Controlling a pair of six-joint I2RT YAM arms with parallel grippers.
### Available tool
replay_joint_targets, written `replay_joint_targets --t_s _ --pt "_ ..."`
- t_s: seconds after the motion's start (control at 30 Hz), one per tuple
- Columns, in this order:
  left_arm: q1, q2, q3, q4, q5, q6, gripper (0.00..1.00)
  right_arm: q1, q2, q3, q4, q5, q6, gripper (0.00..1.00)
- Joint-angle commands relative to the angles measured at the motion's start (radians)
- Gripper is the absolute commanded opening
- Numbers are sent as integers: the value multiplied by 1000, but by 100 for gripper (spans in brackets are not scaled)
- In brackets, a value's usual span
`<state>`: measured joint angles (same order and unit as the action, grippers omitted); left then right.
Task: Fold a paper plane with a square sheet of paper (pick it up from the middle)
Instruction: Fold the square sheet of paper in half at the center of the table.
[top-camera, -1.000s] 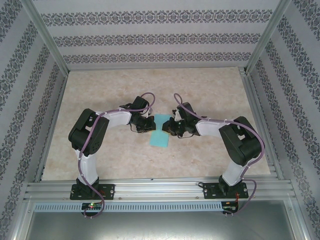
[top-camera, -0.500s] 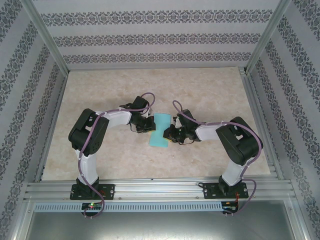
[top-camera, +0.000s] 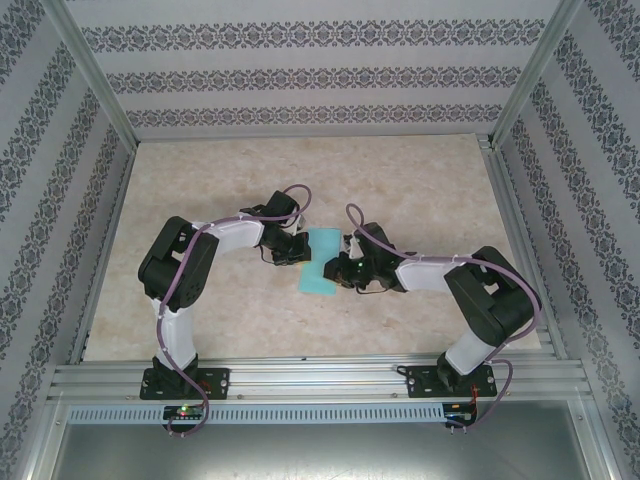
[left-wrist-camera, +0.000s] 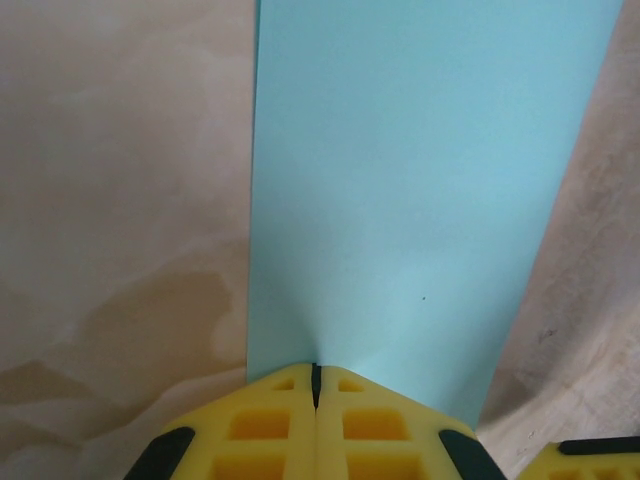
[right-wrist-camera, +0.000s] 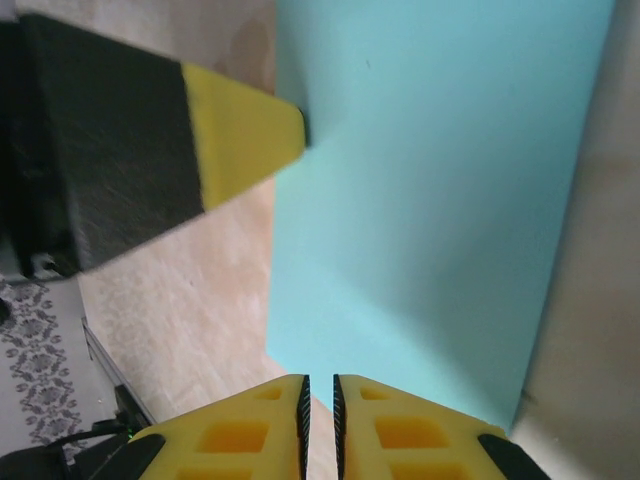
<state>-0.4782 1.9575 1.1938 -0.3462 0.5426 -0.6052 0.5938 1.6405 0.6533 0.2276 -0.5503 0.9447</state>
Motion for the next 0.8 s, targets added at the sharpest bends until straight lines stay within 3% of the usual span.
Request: replay_joint_targets --t_s 0.0,0.27,0.53,0.77 --pt "-16 31 4 -66 -20 24 0 15 29 -31 17 7 12 18" --pt "-16 29 5 -72 -24 25 0 25 62 -67 34 9 28 18" --pt "-16 30 7 -74 -26 24 0 26 -43 25 -145 35 -47 18" --pt "-16 28 4 -73 -25 24 0 52 -2 -20 -97 35 -15 18"
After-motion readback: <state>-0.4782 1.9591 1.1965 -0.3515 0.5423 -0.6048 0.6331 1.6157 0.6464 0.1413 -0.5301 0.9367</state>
